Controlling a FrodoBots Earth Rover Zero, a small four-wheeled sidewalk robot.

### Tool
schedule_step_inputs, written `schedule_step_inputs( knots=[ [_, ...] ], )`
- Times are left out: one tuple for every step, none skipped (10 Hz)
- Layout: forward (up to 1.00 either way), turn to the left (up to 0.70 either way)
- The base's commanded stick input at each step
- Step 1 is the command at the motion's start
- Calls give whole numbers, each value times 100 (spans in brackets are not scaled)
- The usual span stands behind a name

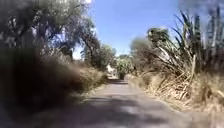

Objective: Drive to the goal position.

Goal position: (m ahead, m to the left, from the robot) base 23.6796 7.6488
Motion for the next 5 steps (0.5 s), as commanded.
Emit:
schedule_step_inputs(
  knots=[
    [85,0],
    [85,0],
    [85,0],
    [85,0],
    [85,0]
  ],
)
